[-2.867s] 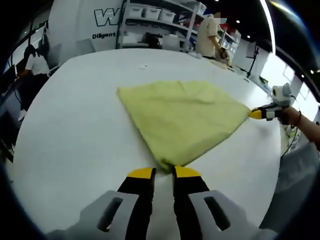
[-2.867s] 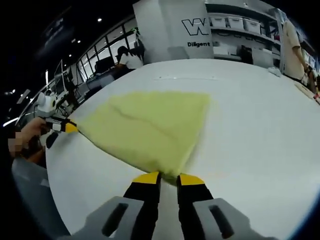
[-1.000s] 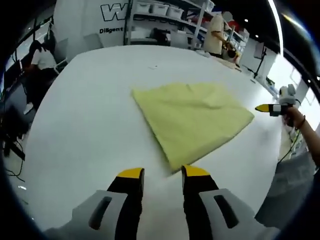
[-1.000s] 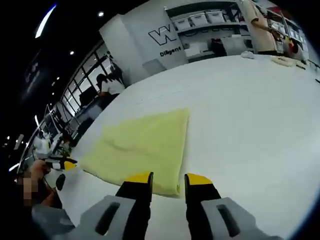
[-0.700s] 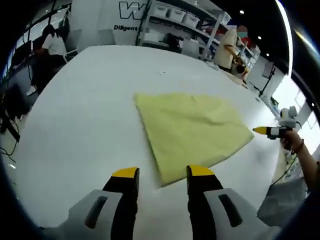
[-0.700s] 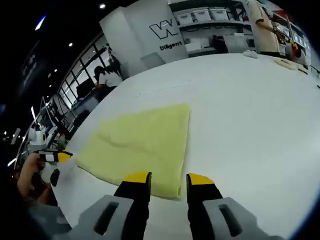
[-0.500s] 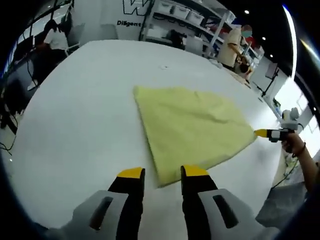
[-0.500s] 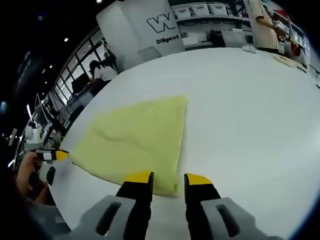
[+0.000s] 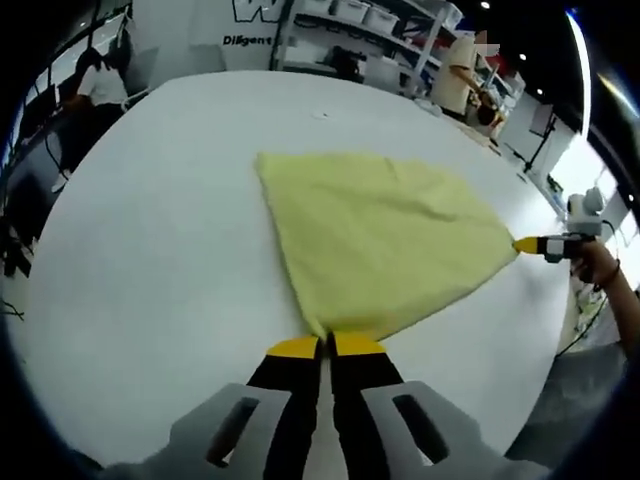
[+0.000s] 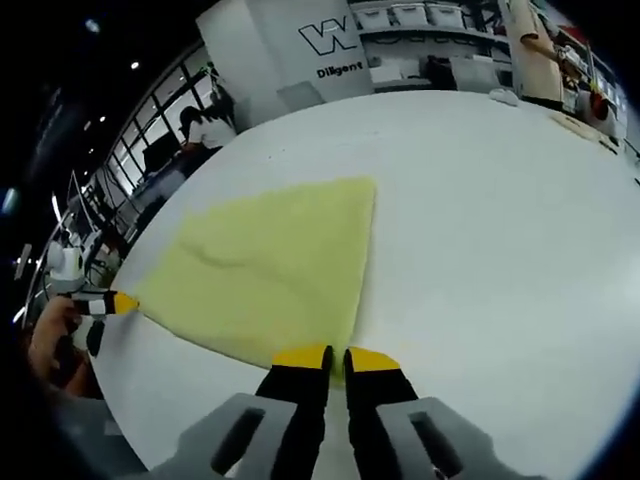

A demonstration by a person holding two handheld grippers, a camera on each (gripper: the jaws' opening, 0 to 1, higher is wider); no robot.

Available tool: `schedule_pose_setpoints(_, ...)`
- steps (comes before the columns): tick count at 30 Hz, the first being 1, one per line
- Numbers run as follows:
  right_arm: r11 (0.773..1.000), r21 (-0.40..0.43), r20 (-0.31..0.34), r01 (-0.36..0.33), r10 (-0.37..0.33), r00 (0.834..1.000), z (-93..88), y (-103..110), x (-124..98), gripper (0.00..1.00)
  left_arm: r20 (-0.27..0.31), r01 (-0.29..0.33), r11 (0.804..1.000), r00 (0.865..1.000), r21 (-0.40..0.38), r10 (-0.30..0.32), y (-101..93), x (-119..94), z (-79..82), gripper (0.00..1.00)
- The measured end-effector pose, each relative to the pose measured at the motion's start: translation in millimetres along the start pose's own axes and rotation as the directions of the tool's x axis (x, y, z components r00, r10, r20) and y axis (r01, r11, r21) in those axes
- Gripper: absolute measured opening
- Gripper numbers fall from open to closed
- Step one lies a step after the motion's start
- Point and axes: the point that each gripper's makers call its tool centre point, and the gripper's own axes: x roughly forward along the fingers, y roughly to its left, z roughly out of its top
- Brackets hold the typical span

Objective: Fold the garment on the visible template until the final outline fits inside the template.

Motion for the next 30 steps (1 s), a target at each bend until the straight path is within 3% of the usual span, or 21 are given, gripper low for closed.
schedule_pose_setpoints(16, 1.000, 0.002, -0.042, 0.003, -0.002, 0.999, -17.7, 2, -11, 0.00, -0.068, 0.031, 0.999, 0.997, -0.012, -0.032, -3.6, -8, -15.7, 0.00)
schedule_pose_setpoints(30, 1.000, -0.004, -0.073, -0.004, 0.003, 0.997, -30.2, 5, -17, 0.00, -0.119, 0.016, 0.996, 0.993, 0.088, -0.006, -11.1, -20, -31.5, 0.00)
